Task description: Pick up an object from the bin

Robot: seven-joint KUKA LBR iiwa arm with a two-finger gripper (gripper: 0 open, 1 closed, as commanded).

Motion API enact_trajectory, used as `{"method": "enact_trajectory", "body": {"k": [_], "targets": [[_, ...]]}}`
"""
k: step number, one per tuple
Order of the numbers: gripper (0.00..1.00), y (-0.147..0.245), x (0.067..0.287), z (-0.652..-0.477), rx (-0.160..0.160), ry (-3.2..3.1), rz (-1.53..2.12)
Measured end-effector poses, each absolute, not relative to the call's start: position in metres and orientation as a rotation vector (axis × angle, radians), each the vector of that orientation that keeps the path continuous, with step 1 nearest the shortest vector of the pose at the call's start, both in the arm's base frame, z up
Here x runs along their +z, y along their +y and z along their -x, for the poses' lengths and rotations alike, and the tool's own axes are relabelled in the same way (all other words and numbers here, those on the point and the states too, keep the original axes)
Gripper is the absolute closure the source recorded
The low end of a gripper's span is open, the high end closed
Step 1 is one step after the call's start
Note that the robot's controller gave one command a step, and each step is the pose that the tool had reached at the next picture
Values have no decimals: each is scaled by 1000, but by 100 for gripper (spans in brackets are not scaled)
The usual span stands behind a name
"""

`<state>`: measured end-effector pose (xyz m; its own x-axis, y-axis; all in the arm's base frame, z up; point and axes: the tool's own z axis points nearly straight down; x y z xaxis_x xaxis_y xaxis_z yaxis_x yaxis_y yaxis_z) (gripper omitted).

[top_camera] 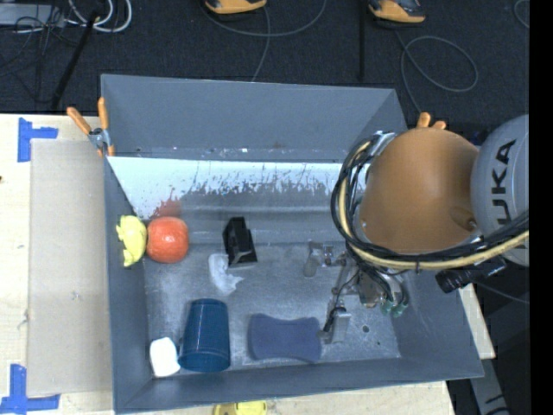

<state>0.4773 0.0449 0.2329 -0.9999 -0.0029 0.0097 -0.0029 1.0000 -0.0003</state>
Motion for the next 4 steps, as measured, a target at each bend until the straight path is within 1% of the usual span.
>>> {"method": "enact_trajectory", "body": {"k": [1,2,3,4], "targets": [[0,45,237,-479,-1,-3140,-1],[0,60,163,-478,-2,-3146,44],[0,91,154,-472,2,-3127,238],[0,79,126,-470,0,-3141,-36]]}}
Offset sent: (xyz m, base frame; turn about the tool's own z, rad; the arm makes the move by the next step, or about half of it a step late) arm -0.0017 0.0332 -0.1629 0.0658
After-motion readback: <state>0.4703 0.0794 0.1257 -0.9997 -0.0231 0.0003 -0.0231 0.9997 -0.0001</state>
